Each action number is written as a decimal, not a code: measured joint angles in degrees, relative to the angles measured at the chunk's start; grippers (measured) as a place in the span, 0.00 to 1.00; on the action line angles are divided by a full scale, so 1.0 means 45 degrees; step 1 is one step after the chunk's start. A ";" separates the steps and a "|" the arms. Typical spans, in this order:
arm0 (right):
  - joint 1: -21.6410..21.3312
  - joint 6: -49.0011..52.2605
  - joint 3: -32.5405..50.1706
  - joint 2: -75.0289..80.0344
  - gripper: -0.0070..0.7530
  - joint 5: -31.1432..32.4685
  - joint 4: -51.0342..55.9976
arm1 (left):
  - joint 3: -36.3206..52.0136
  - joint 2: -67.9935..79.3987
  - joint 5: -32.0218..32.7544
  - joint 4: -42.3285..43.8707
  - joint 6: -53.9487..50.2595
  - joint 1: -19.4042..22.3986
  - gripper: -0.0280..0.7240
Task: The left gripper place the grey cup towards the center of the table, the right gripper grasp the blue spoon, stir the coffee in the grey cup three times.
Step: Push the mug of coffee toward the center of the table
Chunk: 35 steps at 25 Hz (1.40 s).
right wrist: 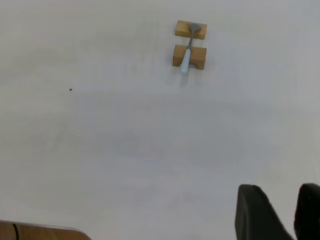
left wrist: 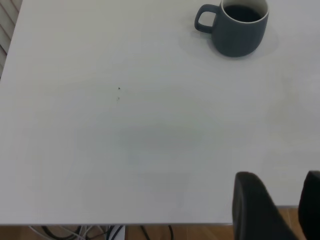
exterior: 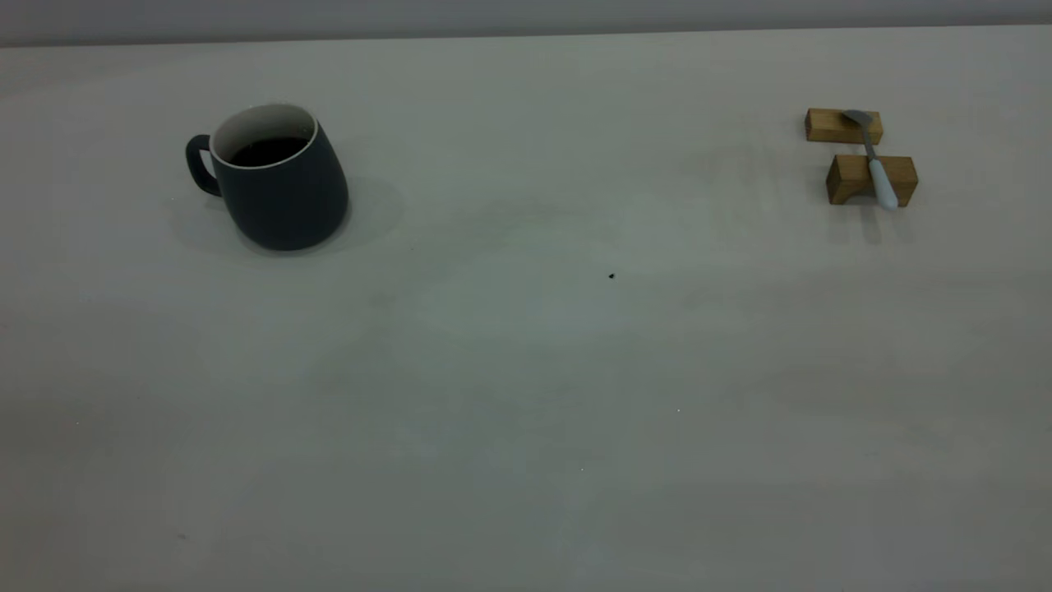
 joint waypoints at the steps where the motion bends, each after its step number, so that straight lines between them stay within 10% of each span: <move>1: 0.0000 0.0000 0.0000 0.0000 0.32 0.0000 0.0000 | 0.0000 0.0000 0.0000 0.0000 0.0000 0.0000 0.43; 35: 0.0000 0.0000 0.0000 0.0000 0.32 0.0000 0.0000 | 0.0000 0.0370 -0.0027 0.0025 0.0000 0.0000 0.43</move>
